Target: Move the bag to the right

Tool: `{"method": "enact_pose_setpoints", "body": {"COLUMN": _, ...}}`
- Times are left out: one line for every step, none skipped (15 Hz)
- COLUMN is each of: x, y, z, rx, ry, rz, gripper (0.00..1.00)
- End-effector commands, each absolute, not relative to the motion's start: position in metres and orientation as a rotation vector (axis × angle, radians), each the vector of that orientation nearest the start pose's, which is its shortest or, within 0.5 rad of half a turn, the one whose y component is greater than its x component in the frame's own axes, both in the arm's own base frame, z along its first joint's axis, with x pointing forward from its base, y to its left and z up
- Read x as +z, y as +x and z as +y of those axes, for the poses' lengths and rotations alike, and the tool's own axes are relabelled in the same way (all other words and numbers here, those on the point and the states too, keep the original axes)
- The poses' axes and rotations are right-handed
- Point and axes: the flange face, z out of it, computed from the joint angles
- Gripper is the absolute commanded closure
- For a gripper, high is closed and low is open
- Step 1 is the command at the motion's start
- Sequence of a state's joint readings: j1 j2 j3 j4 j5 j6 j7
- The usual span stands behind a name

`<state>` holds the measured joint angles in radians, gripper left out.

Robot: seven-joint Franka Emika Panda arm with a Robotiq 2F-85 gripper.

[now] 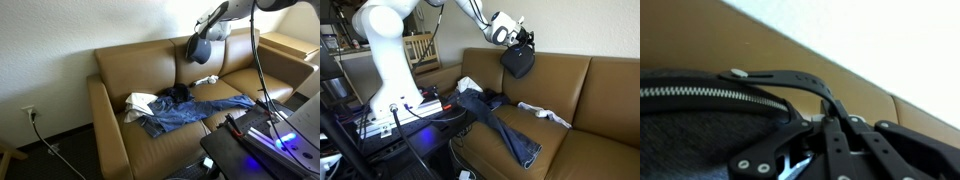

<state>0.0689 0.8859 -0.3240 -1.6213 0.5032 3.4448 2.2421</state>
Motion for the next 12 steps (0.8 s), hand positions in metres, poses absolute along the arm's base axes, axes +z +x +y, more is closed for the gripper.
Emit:
{"method": "enact_pose_setpoints", "body": {"x": 0.283, "y": 0.686, "z": -0.274, "rx": -0.789, "ry": -0.127, "rz": 2.157, "gripper": 0.99}}
{"method": "enact_pose_setpoints", "body": {"x": 0.287, "y": 0.675, "z": -0.305, "rx": -0.797, "ry": -0.059, "rz": 2.158, "gripper": 0.99}}
{"method": "enact_pose_setpoints", "body": {"x": 0.294, "y": 0.665, "z": -0.335, "rx": -0.796, "ry": 0.013, "rz": 2.146, "gripper": 0.99}}
{"method": "enact_pose_setpoints", "body": {"x": 0.272, "y": 0.672, "z": -0.298, "rx": -0.807, "ry": -0.096, "rz": 2.189, "gripper": 0.99}}
{"method": "enact_pose_setpoints", "body": {"x": 0.276, "y": 0.666, "z": -0.318, "rx": -0.824, "ry": -0.076, "rz": 2.19, "gripper": 0.96}}
{"method": "enact_pose_setpoints", "body": {"x": 0.273, "y": 0.662, "z": -0.325, "rx": -0.833, "ry": -0.073, "rz": 2.197, "gripper": 0.96}}
{"method": "enact_pose_setpoints", "body": {"x": 0.269, "y": 0.662, "z": -0.323, "rx": -0.83, "ry": -0.079, "rz": 2.203, "gripper": 0.96}}
{"method": "enact_pose_setpoints", "body": {"x": 0.266, "y": 0.666, "z": -0.313, "rx": -0.822, "ry": -0.095, "rz": 2.206, "gripper": 0.96}}
{"method": "enact_pose_setpoints", "body": {"x": 0.263, "y": 0.67, "z": -0.303, "rx": -0.812, "ry": -0.109, "rz": 2.206, "gripper": 0.99}}
{"method": "enact_pose_setpoints", "body": {"x": 0.243, "y": 0.664, "z": -0.306, "rx": -0.846, "ry": -0.094, "rz": 2.224, "gripper": 0.99}}
{"method": "enact_pose_setpoints", "body": {"x": 0.23, "y": 0.661, "z": -0.32, "rx": -0.943, "ry": -0.102, "rz": 2.213, "gripper": 0.99}}
{"method": "enact_pose_setpoints", "body": {"x": 0.226, "y": 0.657, "z": -0.334, "rx": -1.011, "ry": -0.104, "rz": 2.217, "gripper": 0.99}}
